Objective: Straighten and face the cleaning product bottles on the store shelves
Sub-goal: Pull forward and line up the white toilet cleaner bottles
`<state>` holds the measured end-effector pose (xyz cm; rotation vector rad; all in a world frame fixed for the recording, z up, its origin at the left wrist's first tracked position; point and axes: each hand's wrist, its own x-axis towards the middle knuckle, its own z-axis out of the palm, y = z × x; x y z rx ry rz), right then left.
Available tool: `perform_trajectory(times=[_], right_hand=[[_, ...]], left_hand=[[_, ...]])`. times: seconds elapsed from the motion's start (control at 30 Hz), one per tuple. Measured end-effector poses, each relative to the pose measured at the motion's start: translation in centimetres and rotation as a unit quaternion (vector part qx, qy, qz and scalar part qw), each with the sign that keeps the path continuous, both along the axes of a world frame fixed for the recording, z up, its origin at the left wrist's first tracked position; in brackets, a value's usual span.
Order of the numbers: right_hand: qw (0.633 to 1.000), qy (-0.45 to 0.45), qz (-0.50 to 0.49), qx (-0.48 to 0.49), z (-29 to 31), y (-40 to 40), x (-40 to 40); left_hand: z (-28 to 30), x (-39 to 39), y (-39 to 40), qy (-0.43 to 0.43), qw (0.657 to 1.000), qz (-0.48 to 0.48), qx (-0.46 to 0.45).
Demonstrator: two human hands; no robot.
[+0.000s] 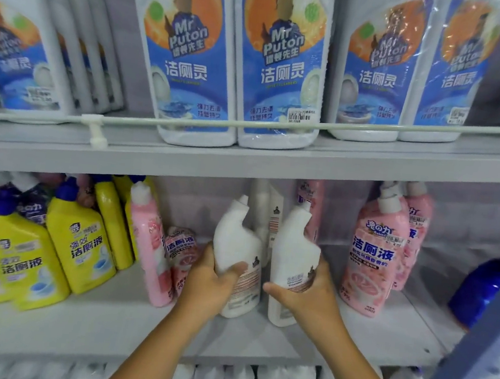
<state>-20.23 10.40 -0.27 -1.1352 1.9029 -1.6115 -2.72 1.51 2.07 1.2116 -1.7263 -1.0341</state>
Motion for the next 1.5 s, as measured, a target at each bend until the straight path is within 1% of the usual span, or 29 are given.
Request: perform_trajectory(times=[0.13, 0.27, 0.47, 0.67, 0.83, 0.97, 1.13, 1.3, 1.37, 1.5], right_hand=[[0.999, -0.042, 0.014, 0.013, 0.0, 1.6, 0.2], [0.989, -0.104, 0.104, 0.022, -0.2, 3.0, -0.6], [0.975, -0.130, 0.173, 0.044, 0.4, 4.0, 0.3], [0.970, -0.169, 0.176, 0.019, 0.6, 3.9, 4.2], [0.970, -0.172, 0.174, 0.004, 2.5, 4.2, 8.3], [0.967, -0.165, 0.192, -0.024, 5.2, 4.4, 12.5], [0.967, -0.158, 0.194, -0.051, 7.8, 3.9, 20.0], [0.967, -0.135, 0.202, -0.082, 10.7, 2.5, 28.5], [0.963, -0.135, 0.211, -0.102, 11.9, 2.0, 31.1], [0.963, -0.137, 0.184, -0.143, 14.0, 1.3, 34.9]], left_hand=[[-1.2, 1.8, 1.2, 0.042, 0.998, -0.034, 0.015], [-2.4, 2.9, 2.0, 0.054, 0.995, -0.059, 0.052], [-2.1, 4.5, 3.4, 0.083, 0.993, -0.055, 0.068], [-1.1, 8.3, 4.8, 0.113, 0.990, -0.032, 0.079], [1.3, 12.9, 5.5, 0.168, 0.983, -0.014, 0.067], [2.8, 17.8, 5.8, 0.222, 0.972, -0.028, 0.067], [5.5, 25.7, 5.2, 0.234, 0.970, -0.049, 0.048], [8.7, 33.7, 3.9, 0.274, 0.961, -0.047, 0.005], [10.1, 36.3, 3.6, 0.282, 0.958, -0.052, -0.009], [12.6, 40.5, 3.0, 0.280, 0.957, -0.066, -0.042]])
